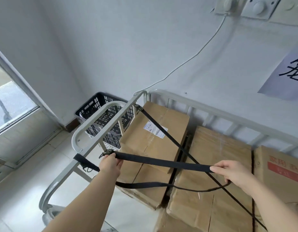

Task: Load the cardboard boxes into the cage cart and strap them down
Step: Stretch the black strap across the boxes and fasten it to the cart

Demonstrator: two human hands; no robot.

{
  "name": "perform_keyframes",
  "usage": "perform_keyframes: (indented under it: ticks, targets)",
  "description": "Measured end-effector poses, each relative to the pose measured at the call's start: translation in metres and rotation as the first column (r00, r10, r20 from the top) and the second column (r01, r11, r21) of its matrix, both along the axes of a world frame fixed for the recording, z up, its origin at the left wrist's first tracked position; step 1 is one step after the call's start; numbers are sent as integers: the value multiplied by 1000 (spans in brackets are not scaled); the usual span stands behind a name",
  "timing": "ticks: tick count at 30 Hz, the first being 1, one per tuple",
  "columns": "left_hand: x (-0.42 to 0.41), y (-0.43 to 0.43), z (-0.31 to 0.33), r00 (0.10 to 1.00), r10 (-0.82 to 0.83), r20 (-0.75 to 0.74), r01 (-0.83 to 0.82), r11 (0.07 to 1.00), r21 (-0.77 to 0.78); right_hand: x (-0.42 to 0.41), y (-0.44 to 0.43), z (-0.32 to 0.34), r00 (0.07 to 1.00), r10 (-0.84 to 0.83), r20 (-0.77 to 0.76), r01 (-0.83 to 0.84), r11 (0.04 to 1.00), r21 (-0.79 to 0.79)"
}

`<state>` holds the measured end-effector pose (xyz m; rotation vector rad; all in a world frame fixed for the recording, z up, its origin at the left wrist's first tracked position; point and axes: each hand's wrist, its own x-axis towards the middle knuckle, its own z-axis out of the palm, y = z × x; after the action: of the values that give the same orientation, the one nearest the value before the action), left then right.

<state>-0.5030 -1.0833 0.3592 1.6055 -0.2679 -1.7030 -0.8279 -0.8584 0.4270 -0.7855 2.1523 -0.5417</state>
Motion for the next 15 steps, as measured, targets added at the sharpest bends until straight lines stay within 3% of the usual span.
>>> perform_keyframes:
  ticks: [6, 12, 15]
  targets:
    - [17, -51, -29, 995, 103, -3, -102, 984, 146, 16, -52, -27, 1000, -7, 13, 7, 998, 57]
    - [23, -84, -58, 998, 12, 57, -21, 986, 163, 27, -77, -49, 998, -16, 66, 9, 995, 99]
    - [23, -91, -68, 1000, 8, 16, -10, 986, 165, 26, -80, -53, 998, -26, 56, 19, 992, 121]
